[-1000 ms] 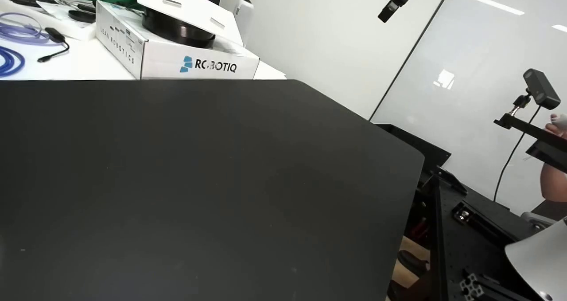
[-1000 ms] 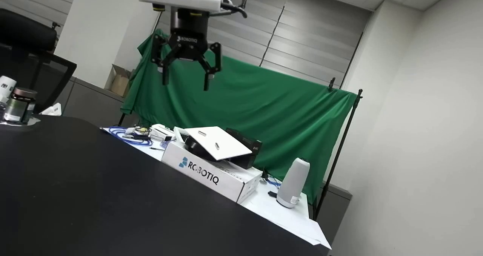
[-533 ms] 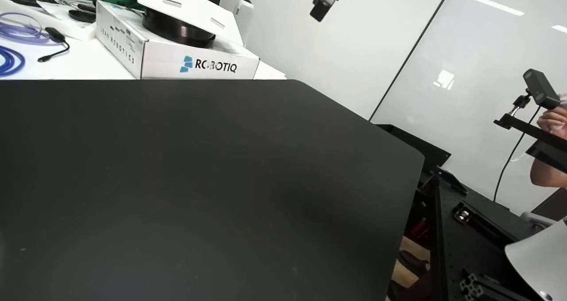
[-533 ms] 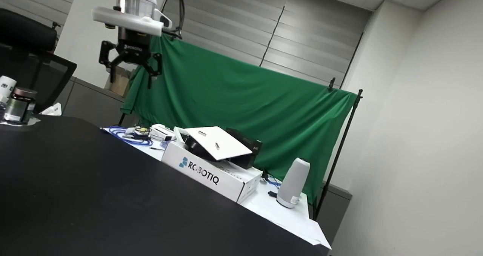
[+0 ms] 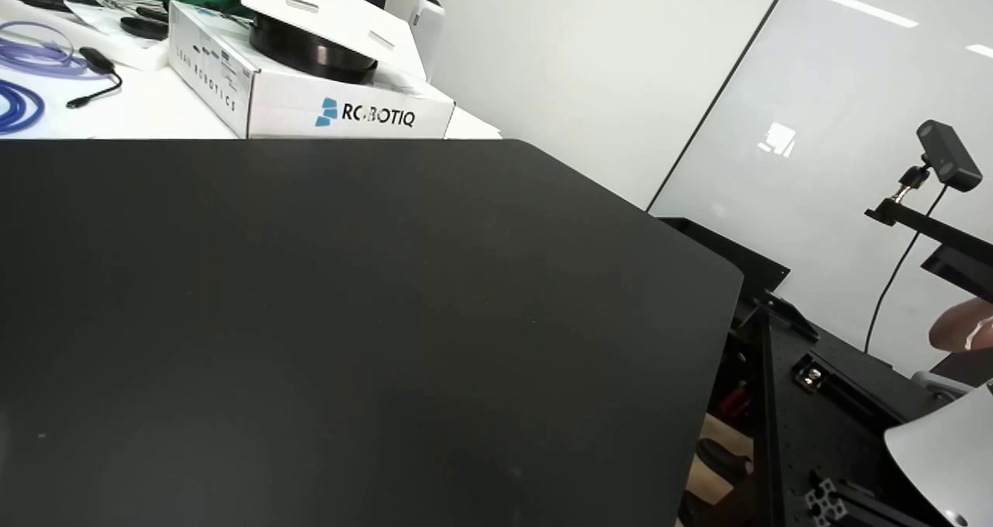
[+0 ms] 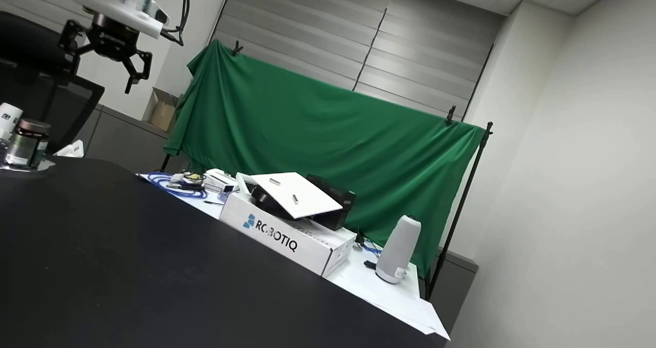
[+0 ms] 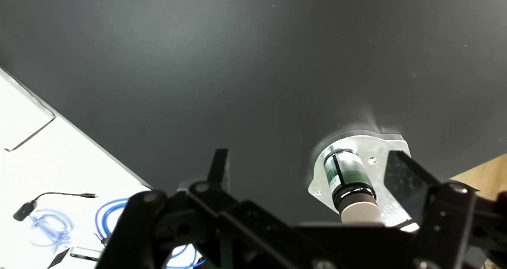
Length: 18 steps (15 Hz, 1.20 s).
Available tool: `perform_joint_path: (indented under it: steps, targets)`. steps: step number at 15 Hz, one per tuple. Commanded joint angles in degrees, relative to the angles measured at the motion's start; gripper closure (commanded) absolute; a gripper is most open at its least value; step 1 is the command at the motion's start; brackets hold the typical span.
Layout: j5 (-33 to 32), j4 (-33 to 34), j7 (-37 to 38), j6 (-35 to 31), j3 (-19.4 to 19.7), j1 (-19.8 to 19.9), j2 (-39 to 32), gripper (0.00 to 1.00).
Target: Place the bottle on the table
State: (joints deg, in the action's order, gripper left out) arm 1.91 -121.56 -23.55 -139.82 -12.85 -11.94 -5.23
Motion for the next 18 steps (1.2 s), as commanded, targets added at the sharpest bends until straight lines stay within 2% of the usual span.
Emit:
perform_joint_path:
  steps: [1,14,15,18]
  targets:
    - [0.08,0.29,-0.22,0.28,-0.23,0.32,-0.08,0.0]
    - [0.15,0.3,-1.03,0.29,-0.15,0.67,-0.29,0.0]
    - [0.78,1.49,-3.07,1.6,-0.38,0.72,-1.09,0.0]
    - [-5.04,7.37,-0.46,1.9,-0.24,-0.23,-5.16,0.0]
